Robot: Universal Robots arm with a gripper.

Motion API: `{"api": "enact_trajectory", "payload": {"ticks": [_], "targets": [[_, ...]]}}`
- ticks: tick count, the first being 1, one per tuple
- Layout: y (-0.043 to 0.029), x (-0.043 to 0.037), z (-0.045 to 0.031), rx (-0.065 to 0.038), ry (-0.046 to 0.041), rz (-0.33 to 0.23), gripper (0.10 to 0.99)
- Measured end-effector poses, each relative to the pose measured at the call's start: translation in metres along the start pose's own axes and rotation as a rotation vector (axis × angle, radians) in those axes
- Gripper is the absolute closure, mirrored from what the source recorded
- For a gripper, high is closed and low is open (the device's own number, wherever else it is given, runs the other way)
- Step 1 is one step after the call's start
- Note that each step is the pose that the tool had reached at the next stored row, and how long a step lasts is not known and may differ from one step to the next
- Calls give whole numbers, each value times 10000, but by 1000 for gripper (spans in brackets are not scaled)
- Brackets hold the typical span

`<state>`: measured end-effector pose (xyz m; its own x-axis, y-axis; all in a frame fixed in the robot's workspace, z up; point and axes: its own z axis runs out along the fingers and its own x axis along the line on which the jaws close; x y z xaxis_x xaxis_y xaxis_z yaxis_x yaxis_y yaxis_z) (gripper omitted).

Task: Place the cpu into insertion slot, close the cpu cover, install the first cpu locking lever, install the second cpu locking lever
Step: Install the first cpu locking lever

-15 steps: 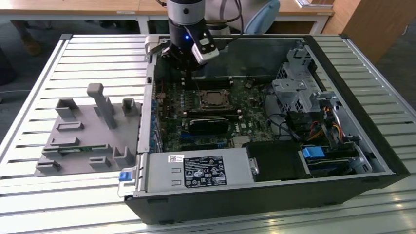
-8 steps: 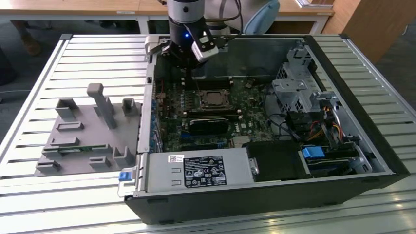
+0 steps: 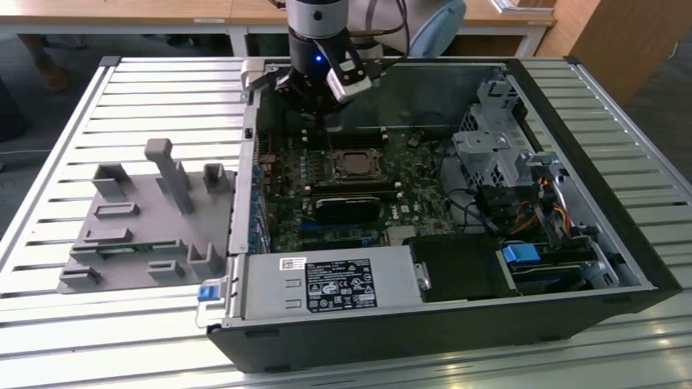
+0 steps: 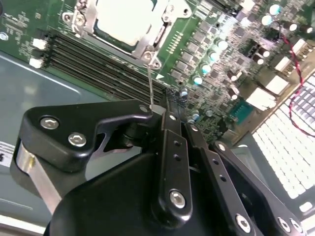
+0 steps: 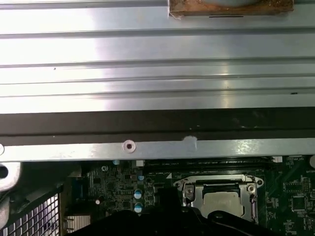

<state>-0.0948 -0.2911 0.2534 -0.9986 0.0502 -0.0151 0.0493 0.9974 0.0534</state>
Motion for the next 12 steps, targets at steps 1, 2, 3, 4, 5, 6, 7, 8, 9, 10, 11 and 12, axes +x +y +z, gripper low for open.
{"api": "enact_trajectory", "payload": {"ticks": [1, 2, 3, 4, 5, 6, 7, 8, 9, 10, 11, 12], "targets": [[3, -17, 3, -1, -1, 0, 969], [6, -33, 5, 0, 0, 0, 969], [8, -48, 7, 0, 0, 0, 969], [11, -66, 9, 0, 0, 0, 969], [16, -87, 12, 0, -1, 0, 969], [25, -120, 15, 0, 0, 1, 969], [31, -142, 18, 0, 0, 0, 969], [33, -159, 21, 1, 1, 0, 969], [35, -179, 25, 0, 0, -1, 969], [38, -199, 28, 0, 0, 0, 969], [42, -225, 33, -1, 0, 0, 969], [47, -253, 38, 0, 2, 1, 969]]}}
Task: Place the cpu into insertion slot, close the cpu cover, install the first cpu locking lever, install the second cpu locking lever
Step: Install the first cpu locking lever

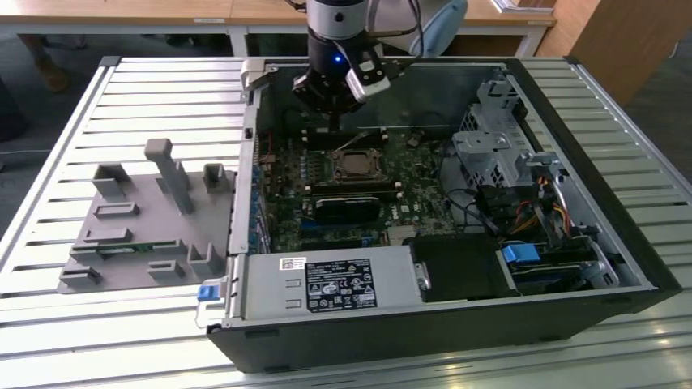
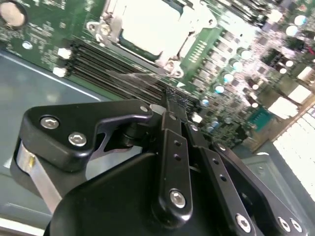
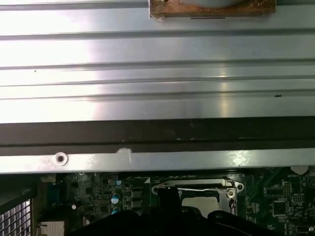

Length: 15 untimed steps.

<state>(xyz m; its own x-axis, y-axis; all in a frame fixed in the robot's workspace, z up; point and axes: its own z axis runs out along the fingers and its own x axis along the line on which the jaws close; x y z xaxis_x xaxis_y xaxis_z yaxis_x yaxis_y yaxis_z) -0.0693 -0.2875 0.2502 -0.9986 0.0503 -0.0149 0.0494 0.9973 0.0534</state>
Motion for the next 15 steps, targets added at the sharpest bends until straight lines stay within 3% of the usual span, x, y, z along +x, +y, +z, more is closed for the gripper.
{"api": "enact_trajectory", "payload": {"ticks": [5, 6, 9, 10, 15], "targets": [[13, -119, 21, -2, 19, 0, 969], [11, -119, 22, -55, 23, -2, 969], [-3, -119, 28, -482, 45, -14, 969], [-10, -119, 30, -532, 44, -15, 969], [-10, -149, 75, -533, 53, -137, 969]]}}
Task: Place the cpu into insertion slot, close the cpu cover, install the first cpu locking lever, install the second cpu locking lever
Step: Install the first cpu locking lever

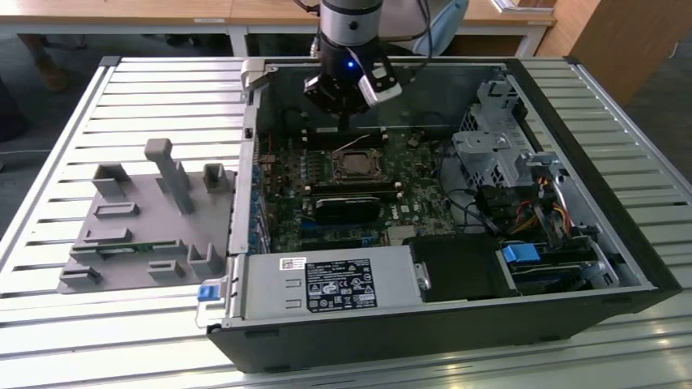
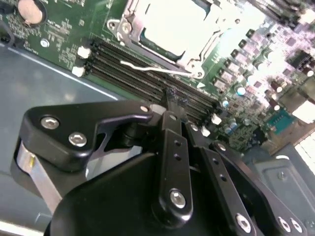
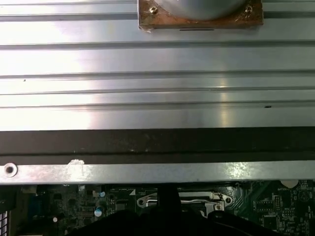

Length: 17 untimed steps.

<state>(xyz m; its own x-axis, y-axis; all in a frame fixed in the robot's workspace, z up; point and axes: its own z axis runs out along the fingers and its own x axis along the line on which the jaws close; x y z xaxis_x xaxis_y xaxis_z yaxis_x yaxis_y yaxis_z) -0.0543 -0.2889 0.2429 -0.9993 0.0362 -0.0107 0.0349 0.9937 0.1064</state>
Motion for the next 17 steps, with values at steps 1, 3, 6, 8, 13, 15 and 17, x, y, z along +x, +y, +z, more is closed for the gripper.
{"api": "enact_trajectory", "payload": {"ticks": [1, 3, 6, 8, 13, 15, 17], "targets": [[-1, -11, 18, 1, 5, -50, 969], [-3, -44, 43, -1, 9, -85, 969], [-4, -49, 53, 2, 10, -86, 969], [-5, -52, 60, 0, 9, -90, 969], [-5, -56, 70, -1, 15, -141, 969], [-5, -58, 71, -1, 30, -286, 969], [-6, -58, 71, -1, 34, -316, 969]]}}
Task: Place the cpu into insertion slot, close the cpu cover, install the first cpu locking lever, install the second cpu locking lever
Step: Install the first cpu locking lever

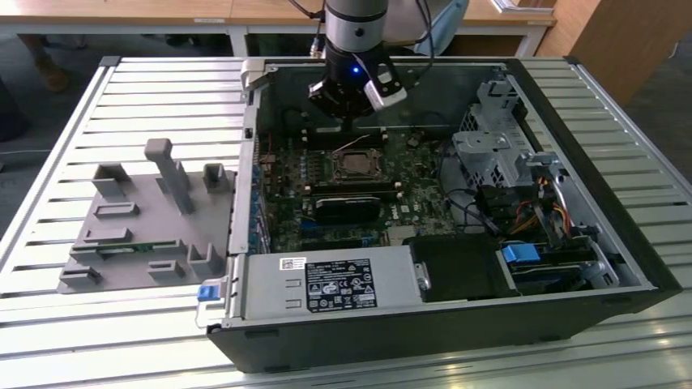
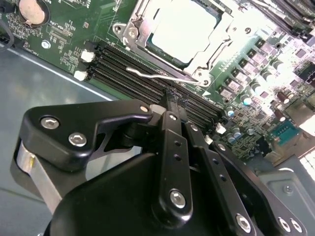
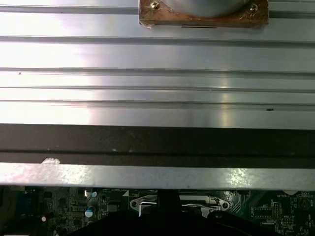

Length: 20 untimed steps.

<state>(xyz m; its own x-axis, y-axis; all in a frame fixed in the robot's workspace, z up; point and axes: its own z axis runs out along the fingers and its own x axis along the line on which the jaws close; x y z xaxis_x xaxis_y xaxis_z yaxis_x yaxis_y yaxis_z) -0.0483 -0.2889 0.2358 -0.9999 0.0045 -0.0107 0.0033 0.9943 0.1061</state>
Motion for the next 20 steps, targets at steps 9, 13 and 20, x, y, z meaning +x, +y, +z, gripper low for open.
{"api": "enact_trajectory", "payload": {"ticks": [9, 13, 20], "targets": [[-5, -35, 9, -2, 24, -225, 969], [-9, -47, 49, -4, 20, -188, 969], [-13, -127, 110, -1, -19, 179, 969]]}}
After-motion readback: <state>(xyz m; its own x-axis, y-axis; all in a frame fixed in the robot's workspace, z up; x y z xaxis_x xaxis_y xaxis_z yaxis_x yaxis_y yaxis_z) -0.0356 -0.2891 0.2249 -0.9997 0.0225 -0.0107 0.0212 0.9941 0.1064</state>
